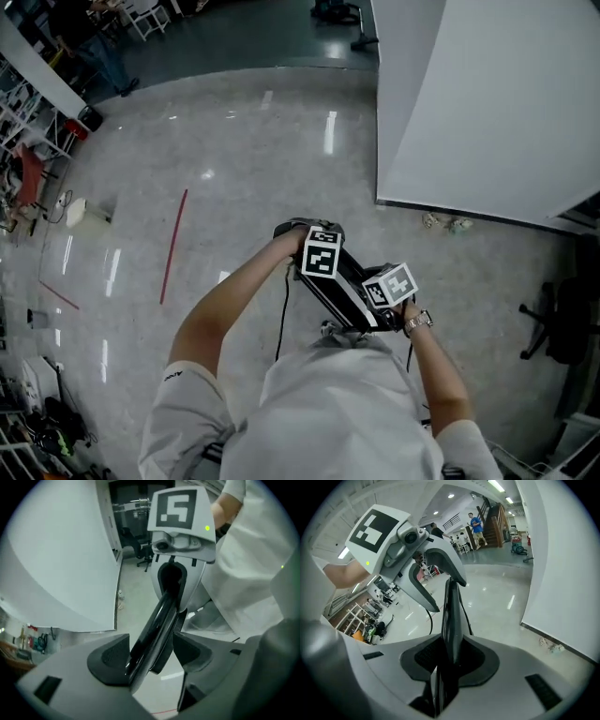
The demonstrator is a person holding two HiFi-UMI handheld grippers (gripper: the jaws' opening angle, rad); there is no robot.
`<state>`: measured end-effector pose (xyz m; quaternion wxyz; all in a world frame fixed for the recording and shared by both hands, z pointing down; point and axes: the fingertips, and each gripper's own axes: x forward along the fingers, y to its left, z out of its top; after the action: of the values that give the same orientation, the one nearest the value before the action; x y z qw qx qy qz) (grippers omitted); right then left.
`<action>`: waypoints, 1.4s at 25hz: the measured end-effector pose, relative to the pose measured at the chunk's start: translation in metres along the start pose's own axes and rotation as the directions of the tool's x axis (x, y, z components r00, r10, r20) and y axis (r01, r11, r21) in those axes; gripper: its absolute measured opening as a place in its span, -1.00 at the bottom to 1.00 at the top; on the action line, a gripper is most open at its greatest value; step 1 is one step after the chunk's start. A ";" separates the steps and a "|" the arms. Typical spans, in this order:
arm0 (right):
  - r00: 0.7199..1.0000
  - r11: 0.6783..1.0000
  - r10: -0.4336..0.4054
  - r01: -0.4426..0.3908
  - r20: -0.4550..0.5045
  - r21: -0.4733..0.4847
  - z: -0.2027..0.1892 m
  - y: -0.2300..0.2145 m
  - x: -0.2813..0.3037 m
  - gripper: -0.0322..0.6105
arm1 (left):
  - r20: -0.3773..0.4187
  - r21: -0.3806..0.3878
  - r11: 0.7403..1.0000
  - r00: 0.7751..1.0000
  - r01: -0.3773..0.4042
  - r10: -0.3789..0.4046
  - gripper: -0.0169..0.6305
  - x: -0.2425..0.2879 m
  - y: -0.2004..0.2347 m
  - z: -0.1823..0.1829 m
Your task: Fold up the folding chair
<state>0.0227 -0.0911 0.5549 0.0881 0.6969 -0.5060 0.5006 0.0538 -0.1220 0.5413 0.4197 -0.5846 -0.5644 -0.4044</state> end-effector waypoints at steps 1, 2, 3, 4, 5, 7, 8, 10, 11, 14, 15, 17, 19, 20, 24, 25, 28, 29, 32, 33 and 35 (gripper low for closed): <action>1.000 1.000 -0.005 0.005 -0.002 -0.002 -0.001 -0.001 0.000 -0.60 | -0.020 0.030 1.000 1.000 0.003 -0.003 -0.01 0.004 0.000 0.000; 1.000 1.000 -0.009 0.009 -0.005 -0.004 -0.001 -0.003 -0.001 -0.61 | -0.034 0.050 0.999 0.999 0.013 -0.012 -0.01 0.007 0.002 0.002; 1.000 1.000 -0.011 0.011 -0.008 -0.005 -0.002 -0.004 -0.002 -0.61 | -0.048 0.073 0.997 0.999 0.027 -0.024 -0.01 0.010 0.003 0.005; 1.000 1.000 -0.009 0.009 -0.011 -0.004 -0.003 -0.005 -0.002 -0.61 | -0.071 0.109 0.993 0.997 0.045 -0.038 -0.01 0.014 0.004 0.007; 1.000 1.000 0.000 0.000 -0.013 0.002 -0.004 -0.003 -0.002 -0.61 | -0.108 0.155 0.985 0.993 0.069 -0.053 -0.01 0.017 0.003 0.007; 0.999 0.999 0.032 -0.032 -0.015 0.019 -0.005 0.003 -0.001 -0.61 | -0.197 0.238 0.961 0.976 0.140 -0.093 -0.04 0.027 -0.004 0.001; 0.999 0.999 0.044 -0.043 -0.012 0.024 -0.005 0.005 -0.001 -0.61 | -0.231 0.258 0.950 0.966 0.178 -0.118 -0.08 0.033 -0.007 -0.003; 0.999 0.999 0.046 -0.046 -0.005 0.025 -0.005 0.006 -0.003 -0.61 | -0.267 0.260 0.933 0.947 0.251 -0.181 -0.17 0.043 -0.013 -0.008; 0.999 0.999 0.040 -0.040 -0.003 0.024 -0.005 0.006 -0.004 -0.61 | -0.273 0.254 0.926 0.939 0.280 -0.209 -0.24 0.047 -0.017 -0.010; 0.999 0.998 0.047 -0.047 0.006 0.039 -0.009 0.000 -0.009 -0.61 | -0.299 0.306 0.908 0.934 0.287 -0.195 -0.54 0.058 -0.018 -0.017; 0.998 0.996 0.066 -0.066 0.011 0.052 -0.012 -0.002 -0.011 -0.61 | -0.311 0.333 0.901 0.934 0.278 -0.173 -0.60 0.061 -0.017 -0.018; 0.995 0.992 0.102 -0.104 0.018 0.077 -0.019 -0.007 -0.018 -0.60 | -0.328 0.356 0.893 0.932 0.275 -0.157 -0.65 0.066 -0.015 -0.014; 0.995 0.992 0.103 -0.103 0.010 0.074 -0.024 -0.010 -0.023 -0.60 | -0.333 0.355 0.891 0.929 0.283 -0.163 -0.67 0.068 -0.013 -0.010; 0.996 0.994 0.092 -0.092 0.003 0.062 -0.025 -0.011 -0.025 -0.60 | -0.333 0.354 0.891 0.929 0.285 -0.165 -0.67 0.068 -0.013 -0.009; 0.997 0.997 0.069 -0.068 -0.019 0.035 -0.027 -0.012 -0.025 -0.60 | -0.340 0.355 0.889 0.926 0.288 -0.164 -0.69 0.067 -0.013 -0.010; 0.997 0.997 0.071 -0.070 -0.018 0.032 -0.027 -0.012 -0.025 -0.60 | -0.339 0.355 0.890 0.926 0.288 -0.164 -0.70 0.067 -0.013 -0.010; 0.997 0.996 0.081 -0.081 -0.011 0.034 -0.028 -0.017 -0.027 -0.61 | -0.343 0.342 0.892 0.923 0.295 -0.173 -0.71 0.070 -0.010 -0.007; 0.996 0.996 0.087 -0.086 -0.008 0.034 -0.028 -0.020 -0.028 -0.61 | -0.347 0.335 0.893 0.921 0.299 -0.178 -0.72 0.071 -0.009 -0.005; 0.994 0.994 0.107 -0.107 -0.009 0.024 -0.032 -0.029 -0.034 -0.61 | -0.360 0.311 0.899 0.914 0.308 -0.189 -0.72 0.074 -0.006 0.003; 0.993 0.993 0.116 -0.116 -0.010 0.022 -0.034 -0.032 -0.038 -0.61 | -0.363 0.304 0.901 0.912 0.310 -0.191 -0.73 0.075 -0.006 0.008; 0.991 0.991 0.135 -0.135 -0.006 0.021 -0.041 -0.039 -0.046 -0.61 | -0.371 0.294 0.903 0.908 0.314 -0.195 -0.73 0.078 -0.005 0.020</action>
<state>0.0292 -0.0181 0.5533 0.0487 0.6601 -0.5465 0.5131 0.0515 -0.0777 0.6086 0.5482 -0.3445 -0.6200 -0.4433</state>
